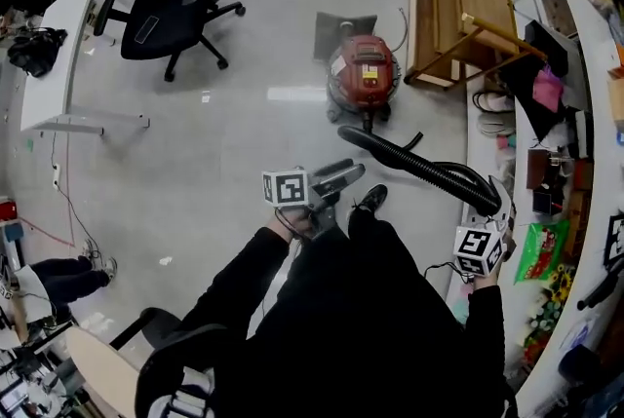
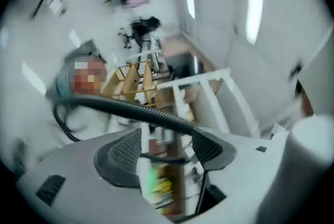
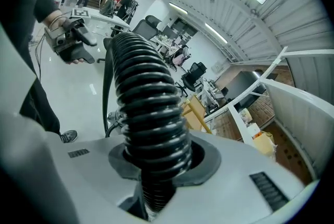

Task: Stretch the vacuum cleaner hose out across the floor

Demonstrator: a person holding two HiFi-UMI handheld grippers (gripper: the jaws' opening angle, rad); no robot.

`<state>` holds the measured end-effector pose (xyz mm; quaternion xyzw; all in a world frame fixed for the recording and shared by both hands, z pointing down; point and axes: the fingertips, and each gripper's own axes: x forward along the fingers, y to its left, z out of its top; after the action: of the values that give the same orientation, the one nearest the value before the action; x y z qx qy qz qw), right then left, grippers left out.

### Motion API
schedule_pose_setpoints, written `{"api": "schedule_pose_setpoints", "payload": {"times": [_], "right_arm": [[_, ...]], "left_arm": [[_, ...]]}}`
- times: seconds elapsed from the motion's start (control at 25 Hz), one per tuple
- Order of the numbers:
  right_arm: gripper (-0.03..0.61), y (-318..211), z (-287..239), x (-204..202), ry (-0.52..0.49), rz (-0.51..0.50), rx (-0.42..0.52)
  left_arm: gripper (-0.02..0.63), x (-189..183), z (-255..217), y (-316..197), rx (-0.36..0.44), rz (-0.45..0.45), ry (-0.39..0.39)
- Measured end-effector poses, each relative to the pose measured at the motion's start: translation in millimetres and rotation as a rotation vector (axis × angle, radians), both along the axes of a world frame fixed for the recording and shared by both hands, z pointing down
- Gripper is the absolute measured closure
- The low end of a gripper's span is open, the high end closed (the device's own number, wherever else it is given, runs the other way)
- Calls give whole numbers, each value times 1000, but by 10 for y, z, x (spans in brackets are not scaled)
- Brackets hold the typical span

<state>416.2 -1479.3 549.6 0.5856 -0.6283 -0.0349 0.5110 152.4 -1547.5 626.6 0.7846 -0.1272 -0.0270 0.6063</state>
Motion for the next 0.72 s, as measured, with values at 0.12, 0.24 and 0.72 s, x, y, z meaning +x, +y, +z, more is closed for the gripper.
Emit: {"api": "schedule_pose_setpoints", "payload": {"times": [0.12, 0.24, 0.72], "right_arm": [[463, 149, -75, -140, 4, 40, 13], [463, 274, -226, -241, 18, 74, 45], [467, 1060, 38, -286, -102, 10, 9]], "left_arm": [[289, 161, -228, -19, -360, -168, 419], [255, 331, -154, -16, -487, -192, 477], [312, 1108, -473, -145, -493, -334, 515]]}}
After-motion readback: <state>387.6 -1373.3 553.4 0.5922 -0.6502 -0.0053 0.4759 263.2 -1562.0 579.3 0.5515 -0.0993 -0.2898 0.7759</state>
